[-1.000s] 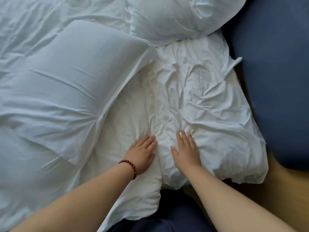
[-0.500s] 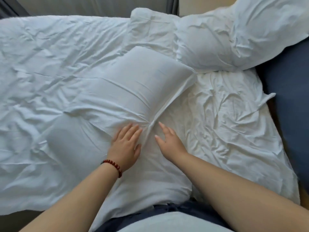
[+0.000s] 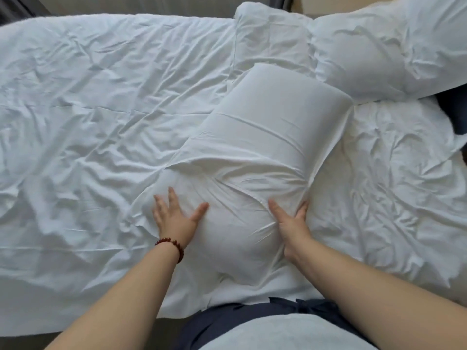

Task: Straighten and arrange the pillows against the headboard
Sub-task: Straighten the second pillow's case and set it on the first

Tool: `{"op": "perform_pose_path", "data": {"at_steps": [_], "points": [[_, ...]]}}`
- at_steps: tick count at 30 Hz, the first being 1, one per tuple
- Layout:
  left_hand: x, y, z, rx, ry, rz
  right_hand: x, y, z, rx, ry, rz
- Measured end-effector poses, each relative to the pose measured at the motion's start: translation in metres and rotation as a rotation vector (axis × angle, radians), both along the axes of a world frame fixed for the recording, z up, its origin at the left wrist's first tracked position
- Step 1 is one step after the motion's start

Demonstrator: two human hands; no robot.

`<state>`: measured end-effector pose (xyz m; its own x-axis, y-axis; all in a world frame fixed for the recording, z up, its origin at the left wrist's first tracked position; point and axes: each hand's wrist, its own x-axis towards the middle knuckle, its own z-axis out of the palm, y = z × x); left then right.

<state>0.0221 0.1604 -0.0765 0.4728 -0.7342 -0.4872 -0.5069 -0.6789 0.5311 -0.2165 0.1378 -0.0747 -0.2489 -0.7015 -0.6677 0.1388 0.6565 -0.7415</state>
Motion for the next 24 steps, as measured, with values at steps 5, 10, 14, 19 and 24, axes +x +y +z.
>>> {"op": "perform_pose_path", "data": {"at_steps": [5, 10, 14, 19, 24], "points": [[0.009, 0.012, -0.021, 0.011, 0.56, 0.552, 0.012, 0.024, -0.001, 0.075, 0.005, 0.005], [0.008, 0.019, -0.014, -0.023, 0.955, 0.835, 0.019, 0.045, 0.008, 0.021, 0.036, 0.057], [0.012, 0.025, 0.008, -0.162, 1.084, 0.789, 0.018, 0.041, 0.04, -0.152, 0.119, 0.055], [-0.009, 0.005, 0.064, -0.215, 1.133, 0.652, 0.016, 0.05, 0.092, -0.417, 0.407, 0.251], [-0.033, -0.027, 0.121, -0.324, 1.203, 0.639, 0.006, 0.063, 0.13, -0.732, 0.727, 0.489]]}}
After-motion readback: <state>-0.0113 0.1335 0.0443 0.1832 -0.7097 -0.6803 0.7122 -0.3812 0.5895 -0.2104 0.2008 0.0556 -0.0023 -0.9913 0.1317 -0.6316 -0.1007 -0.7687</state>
